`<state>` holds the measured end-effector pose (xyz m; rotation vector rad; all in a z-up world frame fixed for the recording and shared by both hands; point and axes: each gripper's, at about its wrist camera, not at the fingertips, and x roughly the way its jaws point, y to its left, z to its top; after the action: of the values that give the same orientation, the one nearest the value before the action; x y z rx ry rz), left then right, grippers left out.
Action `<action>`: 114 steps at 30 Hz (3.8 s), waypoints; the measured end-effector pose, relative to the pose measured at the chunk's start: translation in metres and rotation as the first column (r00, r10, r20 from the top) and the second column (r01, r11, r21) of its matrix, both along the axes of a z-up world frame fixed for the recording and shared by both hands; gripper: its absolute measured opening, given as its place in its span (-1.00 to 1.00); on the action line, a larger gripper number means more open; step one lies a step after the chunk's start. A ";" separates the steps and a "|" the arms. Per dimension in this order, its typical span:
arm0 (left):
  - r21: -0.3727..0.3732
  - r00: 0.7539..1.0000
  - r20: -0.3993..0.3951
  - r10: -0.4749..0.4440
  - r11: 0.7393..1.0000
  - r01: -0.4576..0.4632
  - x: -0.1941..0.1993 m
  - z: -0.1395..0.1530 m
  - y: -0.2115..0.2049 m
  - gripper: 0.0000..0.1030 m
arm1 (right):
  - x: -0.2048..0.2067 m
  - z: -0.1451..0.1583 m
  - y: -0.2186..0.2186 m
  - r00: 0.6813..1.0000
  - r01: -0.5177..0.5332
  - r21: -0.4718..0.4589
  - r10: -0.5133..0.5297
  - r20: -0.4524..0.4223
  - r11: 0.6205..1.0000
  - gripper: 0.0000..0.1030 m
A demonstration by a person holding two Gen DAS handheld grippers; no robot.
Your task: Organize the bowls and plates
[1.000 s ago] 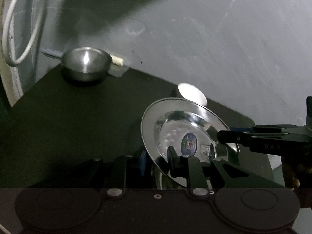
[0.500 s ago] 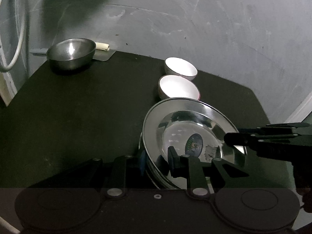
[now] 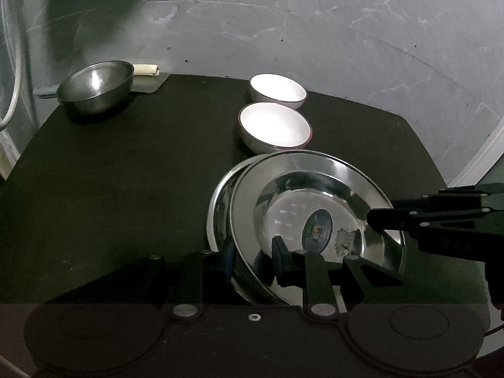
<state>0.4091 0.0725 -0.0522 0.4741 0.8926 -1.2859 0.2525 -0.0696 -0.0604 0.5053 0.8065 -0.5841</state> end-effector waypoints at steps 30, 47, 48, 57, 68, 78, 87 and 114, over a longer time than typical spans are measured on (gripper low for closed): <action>-0.002 0.995 0.102 0.016 1.000 -0.016 -0.008 0.003 -0.004 -0.31 | 0.014 -0.003 0.011 0.998 -0.037 -0.059 0.034 -0.047 0.998 -0.30; -0.058 0.974 0.104 0.200 0.979 -0.195 0.024 0.007 0.008 0.90 | 0.022 -0.003 0.014 1.000 -0.015 -0.051 0.014 -0.022 0.999 0.87; -0.062 0.970 0.093 0.223 0.974 -0.217 0.031 0.006 0.010 0.91 | 0.023 -0.003 0.014 1.000 -0.010 -0.049 0.009 -0.020 0.999 0.94; -0.107 0.897 0.010 0.442 0.893 -0.438 0.118 0.001 0.032 0.98 | 0.053 0.019 0.014 1.000 -0.004 -0.124 0.005 0.004 0.992 0.99; -0.205 0.855 -0.068 0.514 0.832 -0.516 0.254 0.004 -0.003 0.98 | 0.202 0.032 -0.026 0.991 -0.125 -0.181 0.133 0.032 0.976 0.99; -0.164 0.843 -0.214 0.494 0.833 -0.529 0.314 -0.007 -0.070 0.98 | 0.315 0.014 -0.068 0.998 -0.054 -0.217 0.049 -0.029 0.975 0.99; -0.076 0.853 -0.211 0.477 0.862 -0.501 0.312 -0.025 -0.079 0.28 | 0.339 -0.006 -0.077 0.998 -0.044 -0.176 0.033 -0.062 0.983 0.40; -0.239 0.910 -0.220 0.351 0.885 -0.399 0.186 0.042 -0.032 -0.67 | 0.202 0.063 -0.038 0.986 -0.069 -0.175 0.095 0.140 0.982 -0.47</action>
<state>0.5946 0.0405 -0.0107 -0.0390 0.8759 -1.0767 0.4545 -0.1076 0.0025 0.3523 0.6272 -0.5271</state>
